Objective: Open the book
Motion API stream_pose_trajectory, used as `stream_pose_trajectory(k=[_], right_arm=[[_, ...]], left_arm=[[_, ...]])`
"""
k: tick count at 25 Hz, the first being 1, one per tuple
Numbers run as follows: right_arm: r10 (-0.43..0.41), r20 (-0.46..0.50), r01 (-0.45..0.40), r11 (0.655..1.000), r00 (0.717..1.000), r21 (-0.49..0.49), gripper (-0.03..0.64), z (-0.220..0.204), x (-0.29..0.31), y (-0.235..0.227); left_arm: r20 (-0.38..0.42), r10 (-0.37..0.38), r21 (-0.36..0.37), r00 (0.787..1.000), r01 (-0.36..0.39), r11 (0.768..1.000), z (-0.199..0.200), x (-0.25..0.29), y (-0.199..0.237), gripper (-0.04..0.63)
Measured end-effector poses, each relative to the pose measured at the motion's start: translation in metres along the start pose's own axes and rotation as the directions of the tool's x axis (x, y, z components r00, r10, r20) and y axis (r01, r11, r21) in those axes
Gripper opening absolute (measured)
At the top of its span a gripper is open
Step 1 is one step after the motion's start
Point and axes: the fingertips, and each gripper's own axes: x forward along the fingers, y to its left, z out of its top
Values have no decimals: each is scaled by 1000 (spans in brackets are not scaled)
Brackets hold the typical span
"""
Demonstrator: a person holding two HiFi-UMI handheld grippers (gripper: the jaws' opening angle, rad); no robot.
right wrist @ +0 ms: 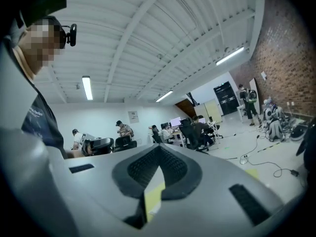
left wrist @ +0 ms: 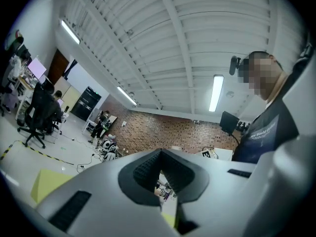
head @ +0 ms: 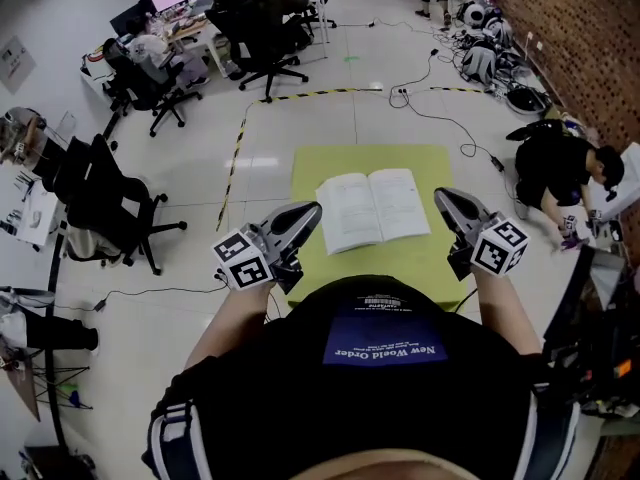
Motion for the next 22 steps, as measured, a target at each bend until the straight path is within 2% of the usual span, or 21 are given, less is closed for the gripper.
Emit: stream_pose_trajectory(k=[5,12,22], right_arm=[[0,-12,-1,999,1000,-49,-14,4,8,12],[-14,-27,12,998,1000,-69,-14,5,1,11],[-29,-33,26,996,999,-88,-14,6,4,13]], left_arm=[[-7,-17,-10,1000,17,1000,1,-5,2,6],[-3,-43,13,999,43,999,6,1,-2,6],[-3,-52,6,999,52,999,8,-4,3,6]])
